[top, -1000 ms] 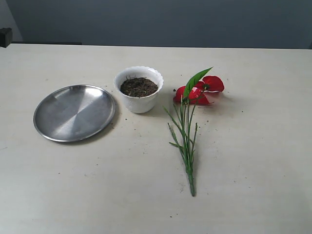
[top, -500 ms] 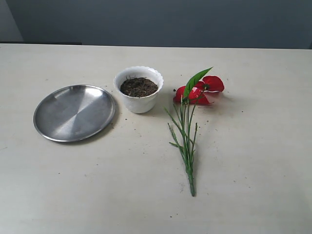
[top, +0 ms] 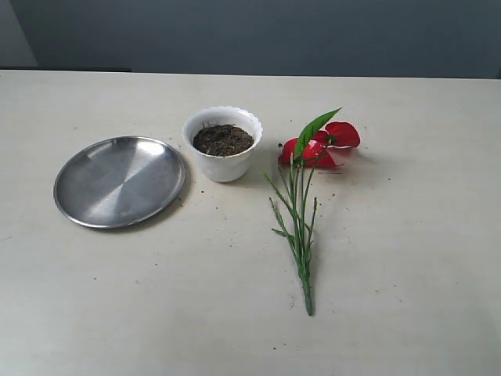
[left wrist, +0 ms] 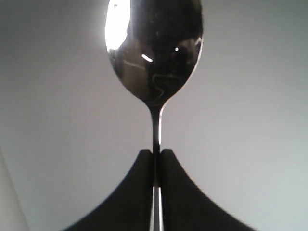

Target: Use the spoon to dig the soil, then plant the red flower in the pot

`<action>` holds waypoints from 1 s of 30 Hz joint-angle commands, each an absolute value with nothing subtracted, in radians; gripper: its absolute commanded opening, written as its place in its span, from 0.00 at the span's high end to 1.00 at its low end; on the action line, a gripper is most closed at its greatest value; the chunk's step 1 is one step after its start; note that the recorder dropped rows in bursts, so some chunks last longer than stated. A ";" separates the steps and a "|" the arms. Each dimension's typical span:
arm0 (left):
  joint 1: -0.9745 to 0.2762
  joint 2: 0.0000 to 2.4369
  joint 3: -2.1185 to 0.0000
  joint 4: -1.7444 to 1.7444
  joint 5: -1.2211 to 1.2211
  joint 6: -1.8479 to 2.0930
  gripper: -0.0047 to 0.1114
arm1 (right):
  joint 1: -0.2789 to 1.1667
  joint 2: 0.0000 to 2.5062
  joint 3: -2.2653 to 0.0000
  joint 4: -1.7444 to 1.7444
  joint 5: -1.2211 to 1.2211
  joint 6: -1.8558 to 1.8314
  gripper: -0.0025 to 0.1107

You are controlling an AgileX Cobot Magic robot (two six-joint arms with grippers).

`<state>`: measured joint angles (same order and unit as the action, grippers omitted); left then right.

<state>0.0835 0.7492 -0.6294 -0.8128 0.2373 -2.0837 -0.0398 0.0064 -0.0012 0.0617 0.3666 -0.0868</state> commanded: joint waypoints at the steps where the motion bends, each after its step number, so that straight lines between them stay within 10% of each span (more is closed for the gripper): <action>1: 0.088 0.743 -0.631 -0.775 0.294 -2.082 0.96 | -0.046 0.000 0.000 0.061 0.362 -0.089 0.98; 30: 0.017 0.972 -0.648 -0.799 -0.024 -2.086 0.96 | -0.046 0.000 0.000 0.061 0.362 -0.089 0.98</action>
<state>0.0382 0.9407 -0.6294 -0.7860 0.0328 -2.0820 -0.0398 0.0064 -0.0012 0.0617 0.3666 -0.0868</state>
